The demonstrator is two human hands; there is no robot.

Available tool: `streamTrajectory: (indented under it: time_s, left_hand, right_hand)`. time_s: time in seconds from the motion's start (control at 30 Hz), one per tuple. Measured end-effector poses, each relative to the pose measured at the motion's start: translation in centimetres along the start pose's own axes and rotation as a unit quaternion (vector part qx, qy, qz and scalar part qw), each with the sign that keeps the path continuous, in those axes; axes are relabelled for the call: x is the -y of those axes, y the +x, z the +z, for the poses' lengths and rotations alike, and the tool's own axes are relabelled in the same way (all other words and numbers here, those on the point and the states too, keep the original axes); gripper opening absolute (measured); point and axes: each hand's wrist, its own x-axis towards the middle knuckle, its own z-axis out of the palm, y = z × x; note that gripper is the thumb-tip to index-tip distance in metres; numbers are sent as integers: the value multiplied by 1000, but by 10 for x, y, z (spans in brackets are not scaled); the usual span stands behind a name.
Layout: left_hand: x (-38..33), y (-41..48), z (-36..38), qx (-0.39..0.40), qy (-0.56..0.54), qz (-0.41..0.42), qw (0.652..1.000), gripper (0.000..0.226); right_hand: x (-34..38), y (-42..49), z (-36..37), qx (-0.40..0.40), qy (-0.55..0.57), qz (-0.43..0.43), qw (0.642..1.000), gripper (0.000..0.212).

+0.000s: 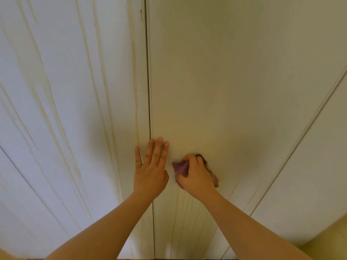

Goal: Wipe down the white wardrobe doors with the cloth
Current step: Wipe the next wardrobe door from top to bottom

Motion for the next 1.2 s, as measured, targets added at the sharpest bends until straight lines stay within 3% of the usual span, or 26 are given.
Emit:
streamTrajectory:
  time_s: [0.1, 0.2, 0.27, 0.43, 0.6, 0.77, 0.9, 0.97, 1.1, 1.2]
  left_hand:
    - [2, 0, 2, -15, 3, 16, 1000, 90]
    - [4, -1, 3, -16, -11, 15, 1000, 79]
    - [7, -2, 3, -25, -17, 18, 999, 78]
    - [10, -2, 4, -17, -10, 38, 999, 83]
    - [9, -2, 4, -40, -29, 32, 998, 78]
    - [2, 0, 0, -36, -23, 21, 999, 74]
    - [-11, 1, -1, -46, -39, -2, 998, 66]
    - [-18, 1, -2, -49, -37, 17, 998, 76]
    - [-37, 2, 0, -32, -34, 89, 995, 81]
    - [-53, 6, 4, -25, -20, 137, 990, 73]
  right_hand:
    - [12, 5, 0, -26, 3, -45, 999, 47]
    - [6, 2, 3, 12, -24, -56, 998, 39]
    - [4, 0, 5, 38, -23, -46, 998, 36]
    - [18, 11, 5, -22, 48, -86, 995, 41]
    - [-3, 3, 11, 66, 4, -50, 997, 40]
    - [8, 12, 1, -21, 81, -69, 994, 40]
    - [-14, 7, 2, 70, 85, -29, 993, 41]
    - [-26, 5, -1, 77, 155, 14, 985, 37]
    - [-34, 10, -26, -39, 364, 81, 927, 20]
    - [-48, 4, -37, -30, 366, 99, 925, 20]
